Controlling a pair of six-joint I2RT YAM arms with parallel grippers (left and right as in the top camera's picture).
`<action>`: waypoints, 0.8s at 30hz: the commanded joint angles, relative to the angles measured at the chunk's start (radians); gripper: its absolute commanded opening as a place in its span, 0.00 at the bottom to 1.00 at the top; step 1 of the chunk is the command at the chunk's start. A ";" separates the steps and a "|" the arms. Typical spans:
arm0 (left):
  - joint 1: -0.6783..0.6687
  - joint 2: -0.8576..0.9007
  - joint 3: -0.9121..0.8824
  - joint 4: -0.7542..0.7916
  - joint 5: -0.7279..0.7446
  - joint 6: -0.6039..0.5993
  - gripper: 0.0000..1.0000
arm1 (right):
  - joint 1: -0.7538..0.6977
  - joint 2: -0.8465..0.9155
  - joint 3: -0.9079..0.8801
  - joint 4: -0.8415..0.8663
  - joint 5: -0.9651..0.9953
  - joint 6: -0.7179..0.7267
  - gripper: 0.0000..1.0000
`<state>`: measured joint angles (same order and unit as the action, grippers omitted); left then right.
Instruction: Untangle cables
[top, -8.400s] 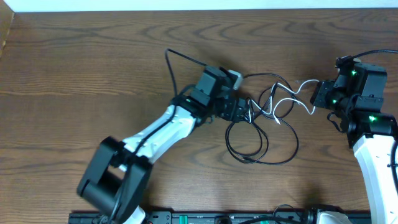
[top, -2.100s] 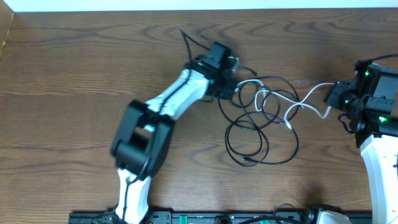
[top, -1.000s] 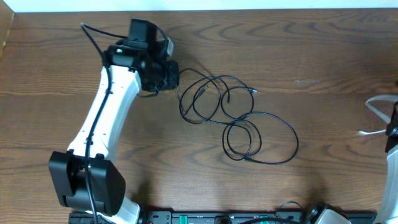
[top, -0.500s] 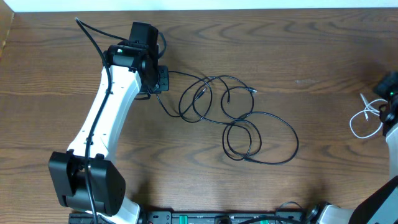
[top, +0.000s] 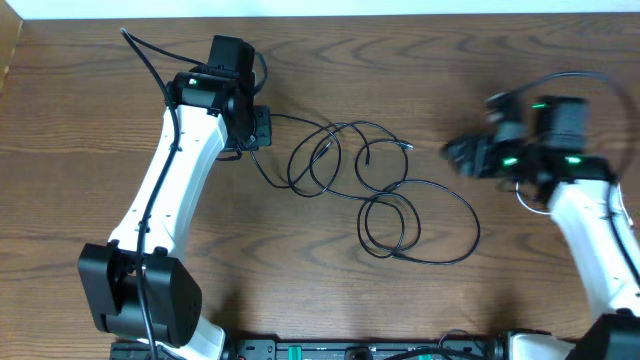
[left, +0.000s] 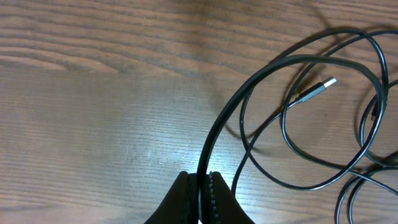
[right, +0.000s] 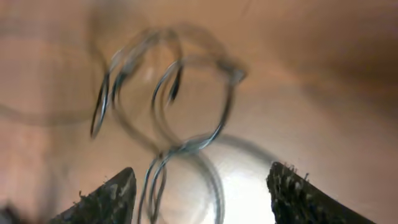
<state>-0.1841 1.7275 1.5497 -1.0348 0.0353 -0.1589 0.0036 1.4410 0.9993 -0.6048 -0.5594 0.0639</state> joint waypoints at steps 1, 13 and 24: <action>0.004 -0.016 0.005 -0.004 -0.021 0.008 0.07 | 0.119 0.064 0.005 -0.048 0.041 -0.039 0.65; 0.004 -0.016 0.005 -0.004 -0.022 0.009 0.07 | 0.382 0.280 0.005 -0.088 0.086 0.026 0.45; 0.006 -0.016 0.005 -0.024 -0.166 0.009 0.07 | 0.321 0.282 0.139 -0.115 0.470 0.055 0.01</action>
<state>-0.1844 1.7275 1.5497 -1.0454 -0.0101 -0.1566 0.3737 1.7626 1.0283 -0.6968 -0.2882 0.1028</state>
